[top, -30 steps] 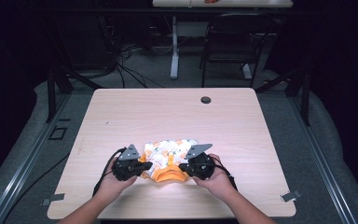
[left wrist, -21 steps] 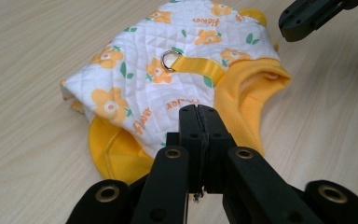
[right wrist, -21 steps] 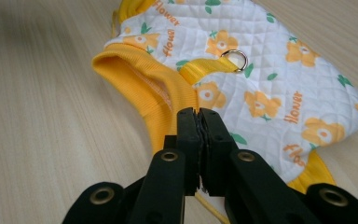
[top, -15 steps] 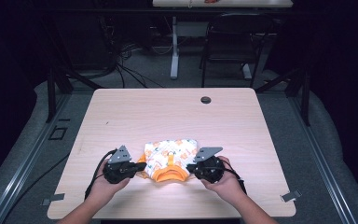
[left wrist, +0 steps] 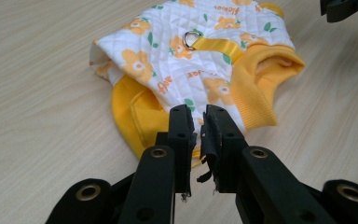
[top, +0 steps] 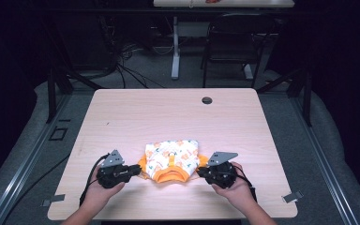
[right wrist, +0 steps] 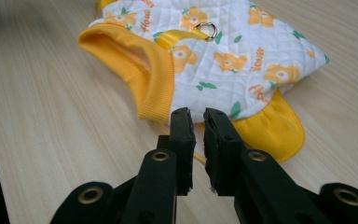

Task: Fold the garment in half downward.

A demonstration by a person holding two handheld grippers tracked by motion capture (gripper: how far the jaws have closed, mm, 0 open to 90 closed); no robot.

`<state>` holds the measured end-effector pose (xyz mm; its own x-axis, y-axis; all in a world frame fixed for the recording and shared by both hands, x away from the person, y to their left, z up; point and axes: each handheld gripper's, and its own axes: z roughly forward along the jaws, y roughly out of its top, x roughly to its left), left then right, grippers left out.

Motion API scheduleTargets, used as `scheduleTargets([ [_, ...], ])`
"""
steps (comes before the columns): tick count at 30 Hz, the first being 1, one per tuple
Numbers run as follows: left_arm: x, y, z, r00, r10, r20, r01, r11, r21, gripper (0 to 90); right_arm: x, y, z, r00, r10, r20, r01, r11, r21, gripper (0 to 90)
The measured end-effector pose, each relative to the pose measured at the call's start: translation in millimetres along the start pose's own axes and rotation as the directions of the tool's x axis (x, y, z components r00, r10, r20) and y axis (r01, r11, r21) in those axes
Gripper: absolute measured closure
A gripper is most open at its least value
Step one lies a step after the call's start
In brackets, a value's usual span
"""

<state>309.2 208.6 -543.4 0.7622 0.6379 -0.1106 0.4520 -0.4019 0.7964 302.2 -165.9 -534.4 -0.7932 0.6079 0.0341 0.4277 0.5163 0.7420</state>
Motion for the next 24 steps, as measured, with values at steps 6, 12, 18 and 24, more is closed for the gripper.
scheduleTargets([
  [6,1.7,-8.4,0.2,0.9998,-0.007,-0.016,0.007,0.9999,0.012,76.6,-0.8,-10.1,-2.3,0.9995,0.007,0.03,-0.007,1.0,0.003,78.7],
  [12,2.7,-19.9,0.0,0.9984,-0.049,-0.03,0.049,0.9988,-0.004,71.0,-0.8,-18.1,-4.5,0.9986,0.036,0.04,-0.035,0.999,-0.021,76.9],
  [18,5.3,-30.1,-2.6,0.9966,-0.056,-0.06,0.056,0.9984,-0.009,66.5,-1.0,-24.1,-7.6,0.9961,0.056,0.068,-0.052,0.997,-0.048,73.0],
  [24,14.2,-33.3,-12.3,0.9906,-0.12,-0.067,0.116,0.9914,-0.062,64.5,-1.9,-31.7,-5.6,0.9938,0.073,0.084,-0.069,0.996,-0.054,69.8],
])
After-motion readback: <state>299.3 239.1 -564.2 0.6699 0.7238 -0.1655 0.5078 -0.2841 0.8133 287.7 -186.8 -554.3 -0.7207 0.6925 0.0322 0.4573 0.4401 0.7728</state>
